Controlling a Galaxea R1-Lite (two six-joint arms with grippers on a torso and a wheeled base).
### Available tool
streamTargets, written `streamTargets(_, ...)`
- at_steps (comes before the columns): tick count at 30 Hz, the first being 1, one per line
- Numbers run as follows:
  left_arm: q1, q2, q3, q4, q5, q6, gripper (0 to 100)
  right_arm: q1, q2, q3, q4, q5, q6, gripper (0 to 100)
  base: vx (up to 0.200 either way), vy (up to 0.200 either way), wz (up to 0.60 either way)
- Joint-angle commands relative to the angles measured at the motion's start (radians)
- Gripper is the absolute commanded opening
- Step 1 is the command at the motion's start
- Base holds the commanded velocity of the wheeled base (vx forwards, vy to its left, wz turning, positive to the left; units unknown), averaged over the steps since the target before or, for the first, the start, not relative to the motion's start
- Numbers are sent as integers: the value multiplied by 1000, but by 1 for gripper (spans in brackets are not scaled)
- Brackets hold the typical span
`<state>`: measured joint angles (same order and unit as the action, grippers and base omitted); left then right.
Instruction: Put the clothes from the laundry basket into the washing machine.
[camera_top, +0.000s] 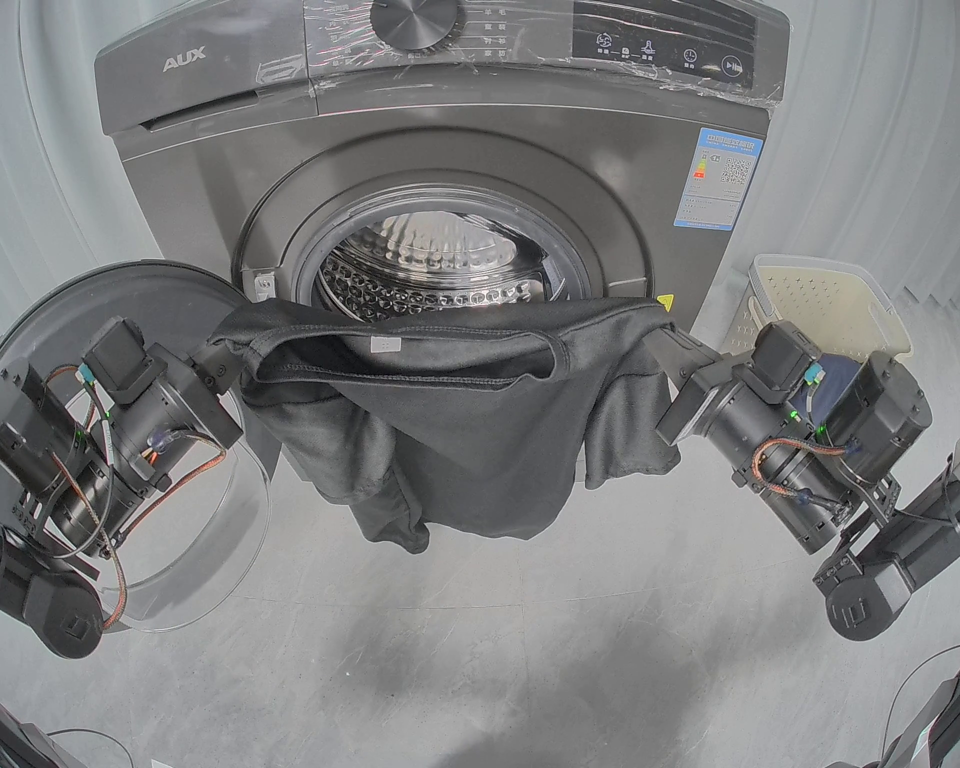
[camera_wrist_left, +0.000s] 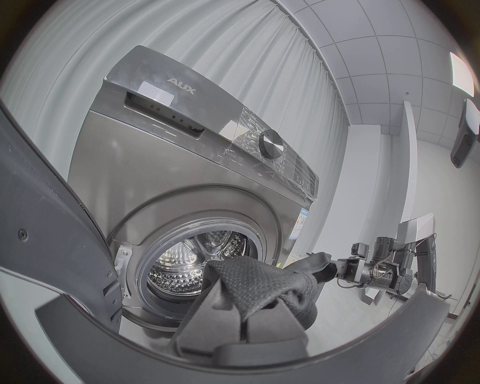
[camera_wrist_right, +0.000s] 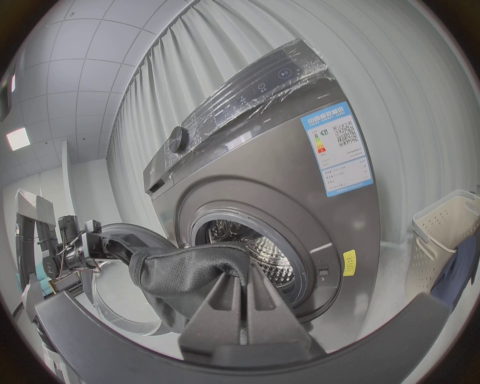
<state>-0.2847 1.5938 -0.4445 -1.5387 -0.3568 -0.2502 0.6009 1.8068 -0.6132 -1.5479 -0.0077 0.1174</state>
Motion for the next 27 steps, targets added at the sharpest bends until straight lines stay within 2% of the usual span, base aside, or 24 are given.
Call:
streamTargets(1,4,-12,0,2,-1,0,0,0,-20,-8,2,-2,-1,0,0,0,0)
streamTargets(27,-2,-25,-3,5,-1,0,0,-6,-58,-7,2,-6,-2,0,0,0,0)
